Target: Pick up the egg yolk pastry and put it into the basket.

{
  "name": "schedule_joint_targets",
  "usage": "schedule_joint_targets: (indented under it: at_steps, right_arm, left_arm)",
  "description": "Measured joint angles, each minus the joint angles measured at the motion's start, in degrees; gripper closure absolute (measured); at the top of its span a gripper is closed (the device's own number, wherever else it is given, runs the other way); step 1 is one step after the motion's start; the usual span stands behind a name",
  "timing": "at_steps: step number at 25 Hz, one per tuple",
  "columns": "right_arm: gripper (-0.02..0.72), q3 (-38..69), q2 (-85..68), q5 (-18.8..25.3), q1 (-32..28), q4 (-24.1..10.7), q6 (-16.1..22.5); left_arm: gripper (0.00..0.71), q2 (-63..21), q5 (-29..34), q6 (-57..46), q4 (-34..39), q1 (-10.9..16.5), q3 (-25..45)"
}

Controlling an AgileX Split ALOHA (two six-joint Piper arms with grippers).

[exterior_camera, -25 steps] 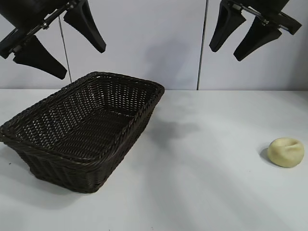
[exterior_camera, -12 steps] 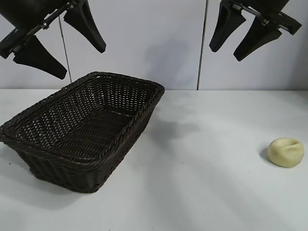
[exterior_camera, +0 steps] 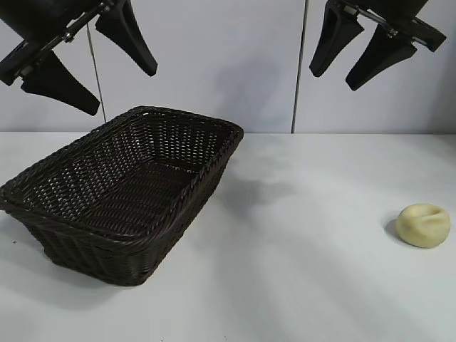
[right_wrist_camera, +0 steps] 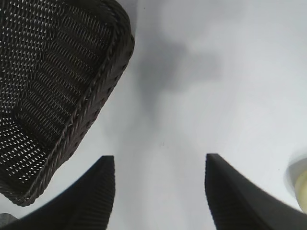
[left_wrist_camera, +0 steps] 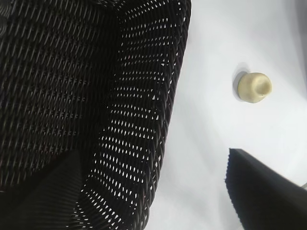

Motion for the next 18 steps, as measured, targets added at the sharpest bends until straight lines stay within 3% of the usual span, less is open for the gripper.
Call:
schedule_joint_targets:
  at_steps: [12, 18]
  right_arm:
    - [0.293, 0.0, 0.0, -0.05, 0.0, 0.04, 0.0]
    - [0.293, 0.0, 0.0, -0.05, 0.0, 0.04, 0.0]
  left_arm:
    - [0.114, 0.0, -2.59, -0.23, -0.06, 0.0, 0.0]
    - [0.114, -1.25, -0.65, -6.14, -0.06, 0.0, 0.0]
